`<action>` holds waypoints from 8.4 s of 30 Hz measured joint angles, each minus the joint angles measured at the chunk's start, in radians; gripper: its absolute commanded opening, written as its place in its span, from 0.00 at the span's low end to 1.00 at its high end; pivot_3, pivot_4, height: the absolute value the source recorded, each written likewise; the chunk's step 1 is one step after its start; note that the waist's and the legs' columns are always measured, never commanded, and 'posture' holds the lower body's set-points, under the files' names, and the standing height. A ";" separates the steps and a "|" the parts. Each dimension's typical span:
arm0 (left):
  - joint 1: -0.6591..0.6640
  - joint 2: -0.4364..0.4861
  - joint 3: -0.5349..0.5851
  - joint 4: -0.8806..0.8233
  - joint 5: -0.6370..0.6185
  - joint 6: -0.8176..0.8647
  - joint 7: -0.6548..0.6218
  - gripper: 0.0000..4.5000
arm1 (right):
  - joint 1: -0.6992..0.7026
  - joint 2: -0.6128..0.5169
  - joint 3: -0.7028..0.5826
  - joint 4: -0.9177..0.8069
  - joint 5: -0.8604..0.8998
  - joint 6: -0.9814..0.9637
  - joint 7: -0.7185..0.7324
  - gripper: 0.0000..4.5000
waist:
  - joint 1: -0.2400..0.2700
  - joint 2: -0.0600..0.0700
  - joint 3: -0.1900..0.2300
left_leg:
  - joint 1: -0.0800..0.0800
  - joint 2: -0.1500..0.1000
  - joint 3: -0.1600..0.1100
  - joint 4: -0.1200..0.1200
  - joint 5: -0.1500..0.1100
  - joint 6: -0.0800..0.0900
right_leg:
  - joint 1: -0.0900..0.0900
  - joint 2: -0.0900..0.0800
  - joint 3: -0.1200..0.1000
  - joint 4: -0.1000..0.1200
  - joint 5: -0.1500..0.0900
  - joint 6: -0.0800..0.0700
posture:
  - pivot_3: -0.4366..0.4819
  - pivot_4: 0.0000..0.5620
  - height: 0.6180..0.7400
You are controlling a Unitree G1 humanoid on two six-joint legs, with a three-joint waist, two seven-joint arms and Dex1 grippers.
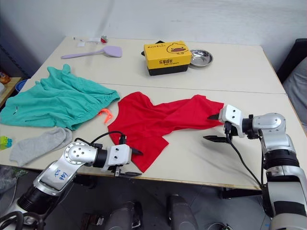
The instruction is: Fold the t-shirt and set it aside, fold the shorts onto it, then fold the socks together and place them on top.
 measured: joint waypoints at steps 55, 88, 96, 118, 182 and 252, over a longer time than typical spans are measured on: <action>0.225 0.171 0.532 0.294 -0.256 -0.268 -0.159 0.00 | 0.190 -0.043 -0.121 -0.349 0.157 0.226 0.035 0.34 | -0.028 0.002 0.001 | -0.004 0.004 0.004 -0.003 -0.003 -0.002 | -0.007 0.002 0.000 -0.002 -0.001 -0.002 | 0.48 0.27 1.00; 0.092 0.159 0.601 0.434 -0.276 -0.159 -0.050 0.00 | 0.153 0.046 0.050 -0.194 -0.080 -0.134 -0.202 0.01 | -0.030 -0.003 0.001 | -0.005 0.005 0.006 -0.002 -0.003 -0.003 | -0.010 0.003 0.002 0.001 0.000 -0.004 | 0.48 0.27 1.00; 0.028 0.138 0.611 0.436 -0.344 -0.091 -0.049 0.00 | 0.102 0.011 -0.061 -0.261 0.202 0.181 -0.031 0.01 | -0.027 -0.002 0.003 | -0.007 0.005 0.007 0.000 -0.003 -0.003 | -0.013 0.003 0.002 0.005 0.000 -0.003 | 0.48 0.27 1.00; -0.300 0.092 0.702 0.633 -0.474 0.153 0.043 0.00 | -0.144 -0.075 -0.198 -0.281 0.442 0.954 -0.109 0.01 | -0.024 -0.003 0.003 | -0.025 0.005 0.008 0.004 0.001 -0.011 | -0.032 0.005 0.003 0.010 -0.001 -0.003 | 0.48 0.27 1.00; -0.011 0.131 0.592 0.262 -0.399 -0.262 -0.122 0.00 | 0.100 -0.155 -0.154 0.083 0.139 -0.433 -0.032 0.01 | -0.030 -0.009 0.013 | -0.016 0.012 0.023 0.029 -0.004 -0.012 | -0.031 0.007 0.006 0.031 -0.002 -0.002 | 0.48 0.27 1.00; 0.090 0.123 0.590 0.250 -0.453 0.202 0.023 0.69 | 0.357 -0.145 -0.223 -0.419 0.227 0.243 -0.196 0.74 | -0.028 -0.009 0.013 | -0.003 0.012 0.018 0.017 -0.014 -0.007 | -0.015 0.008 0.001 0.014 -0.003 -0.006 | 0.48 0.27 1.00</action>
